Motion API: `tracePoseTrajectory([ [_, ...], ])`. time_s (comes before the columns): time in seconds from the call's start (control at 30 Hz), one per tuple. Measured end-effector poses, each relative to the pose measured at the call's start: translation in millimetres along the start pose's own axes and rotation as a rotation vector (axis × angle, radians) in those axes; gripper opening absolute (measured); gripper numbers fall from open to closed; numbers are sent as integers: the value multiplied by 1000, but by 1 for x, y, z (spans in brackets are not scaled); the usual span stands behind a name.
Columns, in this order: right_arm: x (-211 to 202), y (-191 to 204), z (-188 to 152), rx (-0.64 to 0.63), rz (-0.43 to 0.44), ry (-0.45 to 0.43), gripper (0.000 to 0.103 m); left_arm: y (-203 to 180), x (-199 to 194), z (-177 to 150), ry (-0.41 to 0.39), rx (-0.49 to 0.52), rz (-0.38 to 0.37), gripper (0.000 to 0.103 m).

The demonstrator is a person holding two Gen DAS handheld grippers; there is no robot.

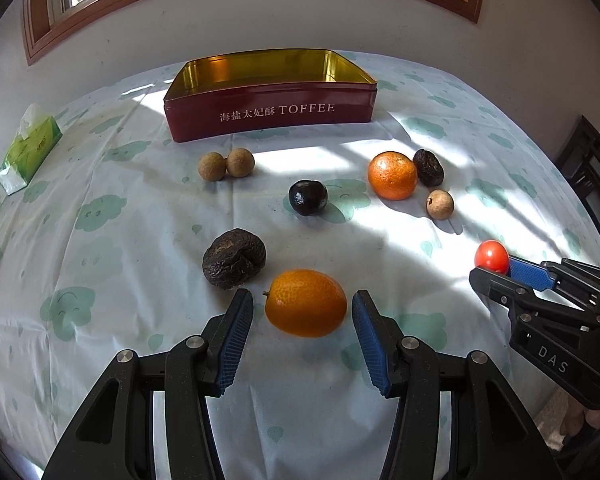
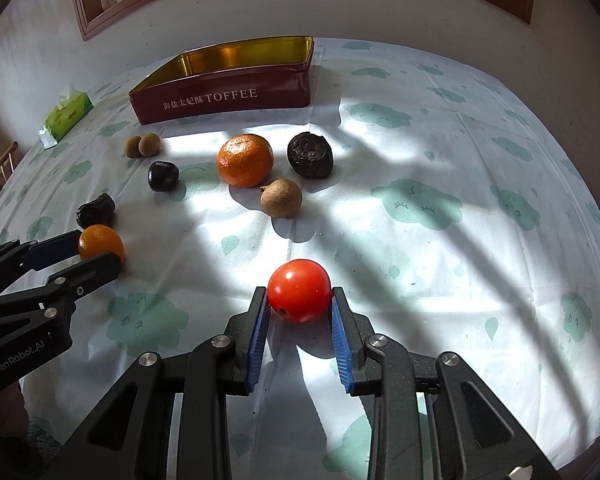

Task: Organize fruits
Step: 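Grasp the second orange with the left tool, then carry the tomato with the right tool while the left tool carries the orange to the tin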

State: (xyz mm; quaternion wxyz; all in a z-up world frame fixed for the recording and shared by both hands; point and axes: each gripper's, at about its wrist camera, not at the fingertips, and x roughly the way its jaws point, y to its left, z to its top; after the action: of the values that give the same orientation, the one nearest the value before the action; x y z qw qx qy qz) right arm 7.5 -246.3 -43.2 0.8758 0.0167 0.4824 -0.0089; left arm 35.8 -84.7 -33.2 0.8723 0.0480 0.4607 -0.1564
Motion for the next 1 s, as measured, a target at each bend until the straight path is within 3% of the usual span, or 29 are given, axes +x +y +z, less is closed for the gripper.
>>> tracePoseTrajectory([
  [0.3, 0, 0, -1, 0, 3, -2, 27, -3, 10, 2, 6, 10, 23, 52],
  [0.4, 0, 0, -1, 0, 3, -2, 28, -3, 11, 2, 6, 12, 15, 44],
  [1.0, 1, -1, -1, 2, 6, -3, 28, -11, 3, -5, -20, 51, 24, 44],
])
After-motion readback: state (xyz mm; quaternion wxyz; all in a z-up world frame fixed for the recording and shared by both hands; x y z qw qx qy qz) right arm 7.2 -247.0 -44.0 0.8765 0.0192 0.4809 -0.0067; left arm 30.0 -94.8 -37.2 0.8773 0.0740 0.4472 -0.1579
